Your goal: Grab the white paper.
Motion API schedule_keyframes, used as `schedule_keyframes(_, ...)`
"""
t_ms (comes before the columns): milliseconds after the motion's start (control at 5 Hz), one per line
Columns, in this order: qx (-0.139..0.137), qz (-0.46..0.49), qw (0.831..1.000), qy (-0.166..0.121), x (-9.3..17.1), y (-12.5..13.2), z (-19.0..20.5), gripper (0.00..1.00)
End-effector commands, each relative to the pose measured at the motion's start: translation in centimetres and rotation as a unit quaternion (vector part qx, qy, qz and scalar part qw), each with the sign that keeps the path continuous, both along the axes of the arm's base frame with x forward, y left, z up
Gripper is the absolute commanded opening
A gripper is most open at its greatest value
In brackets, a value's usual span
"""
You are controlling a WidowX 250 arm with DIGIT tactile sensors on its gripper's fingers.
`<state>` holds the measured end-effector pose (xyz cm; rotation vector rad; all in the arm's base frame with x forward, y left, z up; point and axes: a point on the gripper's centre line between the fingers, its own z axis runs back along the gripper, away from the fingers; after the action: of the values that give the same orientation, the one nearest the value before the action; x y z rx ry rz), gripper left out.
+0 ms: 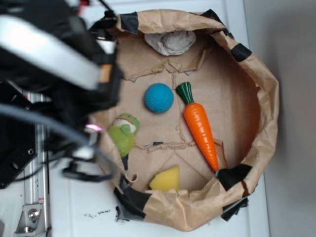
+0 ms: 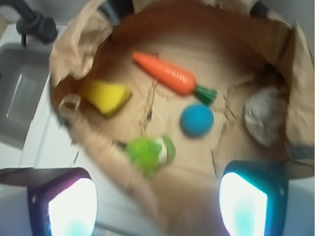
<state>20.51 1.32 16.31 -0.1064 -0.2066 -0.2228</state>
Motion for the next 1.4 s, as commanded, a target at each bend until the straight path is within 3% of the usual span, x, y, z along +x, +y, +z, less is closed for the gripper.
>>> schedule_keyframes(0,0.015,-0.059,0.998,-0.004,5.5,1.9,-2.2,1.0)
schedule_keyframes(200,0.039,-0.063,0.997,0.008,6.8,2.6,-3.8,1.0)
schedule_keyframes(600,0.11,-0.158,0.981,0.028,5.3,3.5,-9.2,1.0)
schedule_keyframes(1200,0.134,-0.238,0.962,0.023,3.8,5.5,-8.0,1.0)
